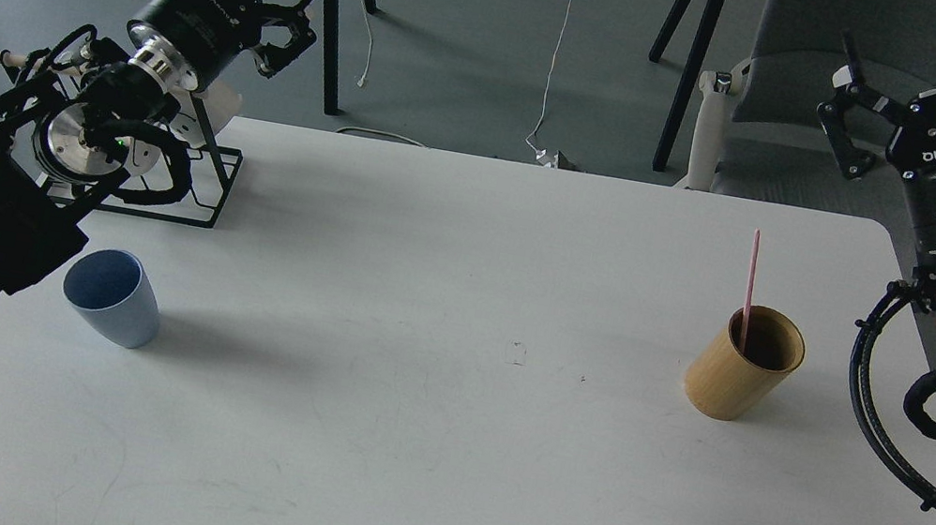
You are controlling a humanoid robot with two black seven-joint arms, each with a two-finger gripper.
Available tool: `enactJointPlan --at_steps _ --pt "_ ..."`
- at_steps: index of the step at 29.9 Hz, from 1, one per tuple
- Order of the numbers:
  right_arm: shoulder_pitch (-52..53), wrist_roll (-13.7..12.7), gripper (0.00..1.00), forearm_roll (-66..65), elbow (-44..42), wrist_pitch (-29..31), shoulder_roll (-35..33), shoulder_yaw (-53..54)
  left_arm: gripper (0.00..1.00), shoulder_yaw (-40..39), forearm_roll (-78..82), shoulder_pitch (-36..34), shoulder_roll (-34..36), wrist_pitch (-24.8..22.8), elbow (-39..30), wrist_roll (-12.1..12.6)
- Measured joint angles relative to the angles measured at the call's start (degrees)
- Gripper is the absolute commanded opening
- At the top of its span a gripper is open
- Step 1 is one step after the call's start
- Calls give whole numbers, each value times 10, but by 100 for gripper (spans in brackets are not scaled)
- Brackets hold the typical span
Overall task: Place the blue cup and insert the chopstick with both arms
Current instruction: 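Move the left gripper away from the dish rack and lower it toward the table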
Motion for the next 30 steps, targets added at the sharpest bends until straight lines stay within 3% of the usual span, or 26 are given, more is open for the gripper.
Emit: enactJointPlan --at_steps 15,19,30 --pt "-2 0 99 0 0 0 -3 1 100 16 3 0 26 0 -22 -1" --pt "-18 0 99 0 7 0 -8 19 100 38 39 -18 69 0 -85 -1" --pt "-59 0 99 0 11 0 -13 100 100 126 84 -113 248 0 -284 -35"
